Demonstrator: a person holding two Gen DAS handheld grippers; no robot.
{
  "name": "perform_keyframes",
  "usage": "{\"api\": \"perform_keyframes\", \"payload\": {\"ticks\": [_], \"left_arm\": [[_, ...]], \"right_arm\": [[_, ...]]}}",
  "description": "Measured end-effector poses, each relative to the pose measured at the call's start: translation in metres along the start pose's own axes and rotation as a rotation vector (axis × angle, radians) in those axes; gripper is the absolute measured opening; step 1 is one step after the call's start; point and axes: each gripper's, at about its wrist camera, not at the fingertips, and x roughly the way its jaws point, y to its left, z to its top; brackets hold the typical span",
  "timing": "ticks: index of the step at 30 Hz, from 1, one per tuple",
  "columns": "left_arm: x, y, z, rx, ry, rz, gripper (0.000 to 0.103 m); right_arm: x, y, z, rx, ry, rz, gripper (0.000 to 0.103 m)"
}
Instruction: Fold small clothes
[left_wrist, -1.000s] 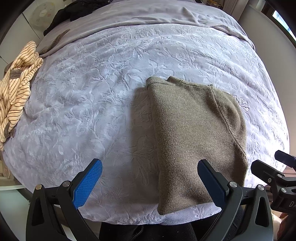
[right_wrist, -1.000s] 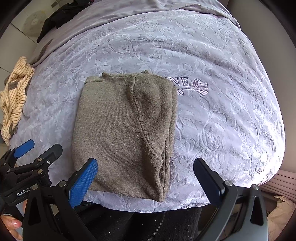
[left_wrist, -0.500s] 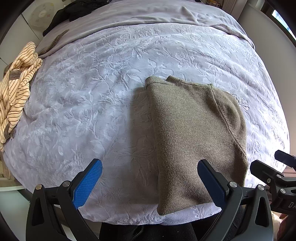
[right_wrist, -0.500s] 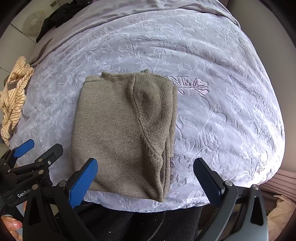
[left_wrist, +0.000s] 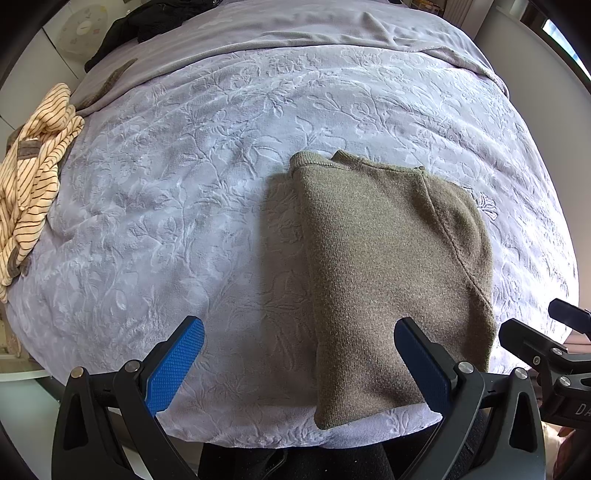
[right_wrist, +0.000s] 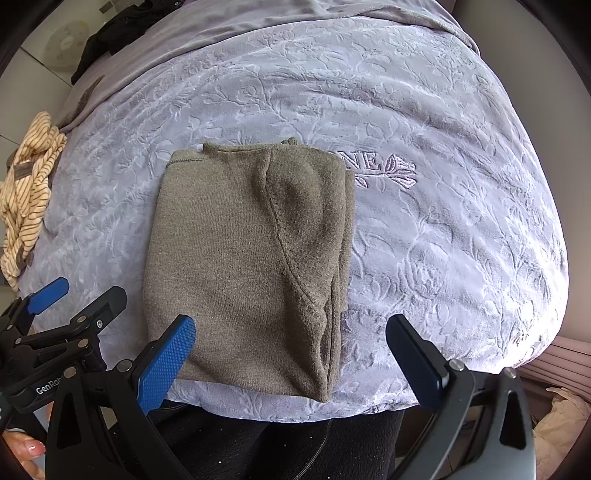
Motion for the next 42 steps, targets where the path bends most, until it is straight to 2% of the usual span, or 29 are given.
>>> {"api": "perform_keyframes", "payload": {"ticks": [42], "left_arm": [[0.0008, 0.0001, 0.0014, 0.010, 0.003, -0.001, 0.103]], "right_arm": [[-0.0022, 0.0051, 0.0037, -0.009, 0.003, 0.001, 0.103]]}}
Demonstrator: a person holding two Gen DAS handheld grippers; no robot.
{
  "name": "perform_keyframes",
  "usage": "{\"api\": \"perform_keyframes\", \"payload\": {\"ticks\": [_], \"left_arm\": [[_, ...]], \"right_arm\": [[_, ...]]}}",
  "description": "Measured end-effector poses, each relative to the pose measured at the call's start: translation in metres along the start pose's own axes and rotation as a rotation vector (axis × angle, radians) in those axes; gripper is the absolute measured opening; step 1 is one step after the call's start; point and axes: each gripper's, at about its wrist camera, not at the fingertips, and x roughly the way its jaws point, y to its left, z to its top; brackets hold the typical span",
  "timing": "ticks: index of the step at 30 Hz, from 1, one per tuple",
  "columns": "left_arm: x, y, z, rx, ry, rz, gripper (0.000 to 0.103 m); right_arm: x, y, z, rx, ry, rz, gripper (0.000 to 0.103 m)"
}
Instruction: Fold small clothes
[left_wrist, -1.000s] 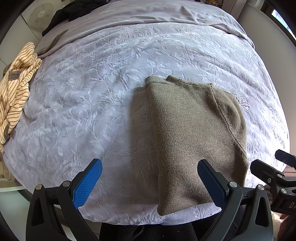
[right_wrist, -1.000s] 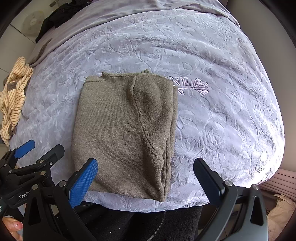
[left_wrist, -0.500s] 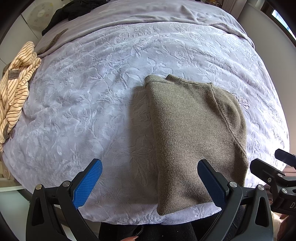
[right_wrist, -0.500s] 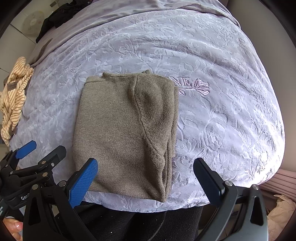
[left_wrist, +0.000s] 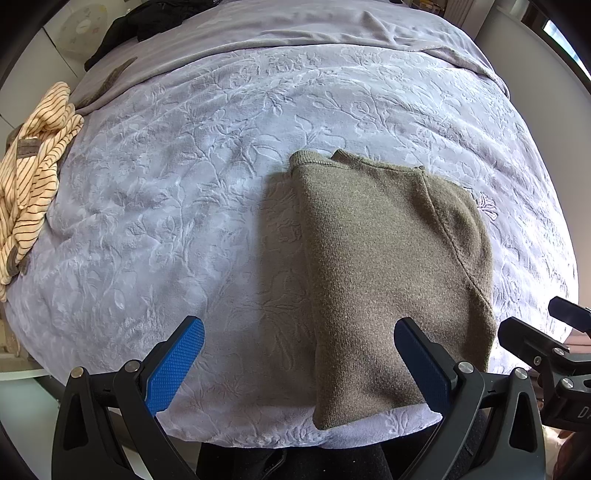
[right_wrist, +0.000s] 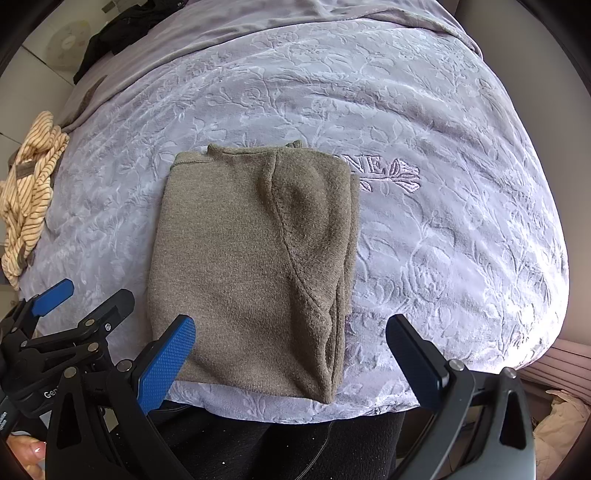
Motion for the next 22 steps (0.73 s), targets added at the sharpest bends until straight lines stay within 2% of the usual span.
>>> {"api": "perform_keyframes", "payload": {"ticks": [17, 22], "left_arm": [[0.0028, 0.0066, 0.0023, -0.021, -0.001, 0.014, 0.103], [0.0006, 0.0055, 0.0028, 0.002, -0.012, -0.004, 0.103]], "right_arm": [[0.0037, 0.0029, 0.0015, -0.011, 0.008, -0.003, 0.103], [0.0043, 0.0030, 0.0020, -0.011, 0.009, -0.004, 0.103]]}}
